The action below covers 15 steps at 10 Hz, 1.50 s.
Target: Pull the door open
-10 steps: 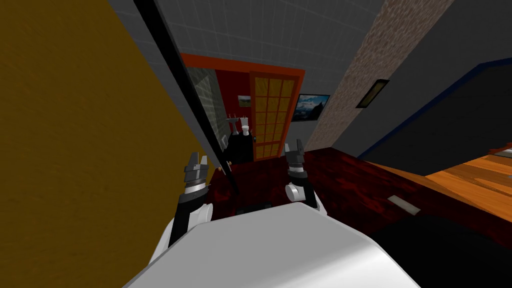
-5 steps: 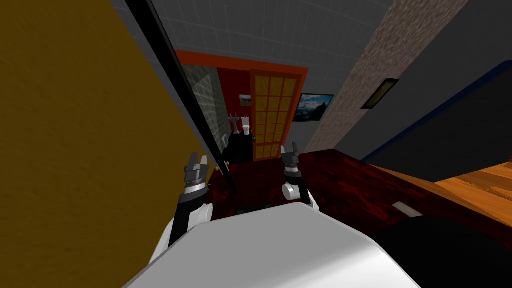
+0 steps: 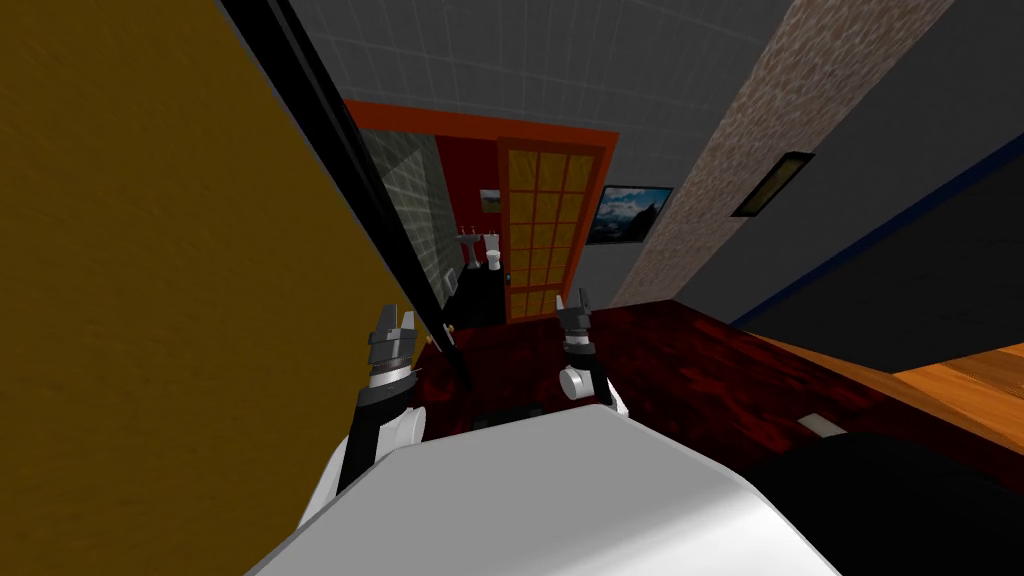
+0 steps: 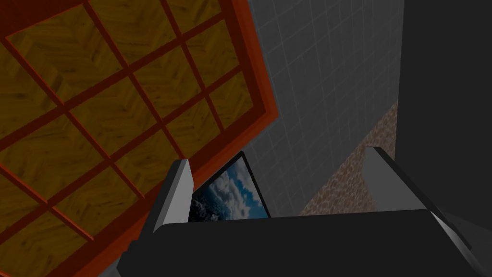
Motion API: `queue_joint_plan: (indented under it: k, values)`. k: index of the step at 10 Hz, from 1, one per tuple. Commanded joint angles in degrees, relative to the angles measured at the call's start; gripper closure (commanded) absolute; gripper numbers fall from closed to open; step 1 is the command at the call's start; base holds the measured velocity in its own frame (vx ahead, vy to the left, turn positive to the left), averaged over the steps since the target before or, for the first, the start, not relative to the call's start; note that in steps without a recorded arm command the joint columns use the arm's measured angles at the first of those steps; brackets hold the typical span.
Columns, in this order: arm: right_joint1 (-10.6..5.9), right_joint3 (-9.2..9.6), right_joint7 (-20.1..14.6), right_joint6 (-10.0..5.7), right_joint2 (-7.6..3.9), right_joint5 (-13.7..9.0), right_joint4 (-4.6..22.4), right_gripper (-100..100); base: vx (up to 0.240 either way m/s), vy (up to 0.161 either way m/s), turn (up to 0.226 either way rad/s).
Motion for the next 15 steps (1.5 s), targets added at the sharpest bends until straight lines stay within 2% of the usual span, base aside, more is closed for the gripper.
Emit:
queue_joint_plan:
  k: [1, 15]
  values:
    - [-0.83, 0.38, -1.13, -0.55, -0.14, -0.88, 1.89, -100, 0.05, -0.07, 0.038]
    - [-6.81, 4.6, -10.76, -5.27, -0.85, -8.71, 17.37, -100, 0.05, -0.066, 0.035]
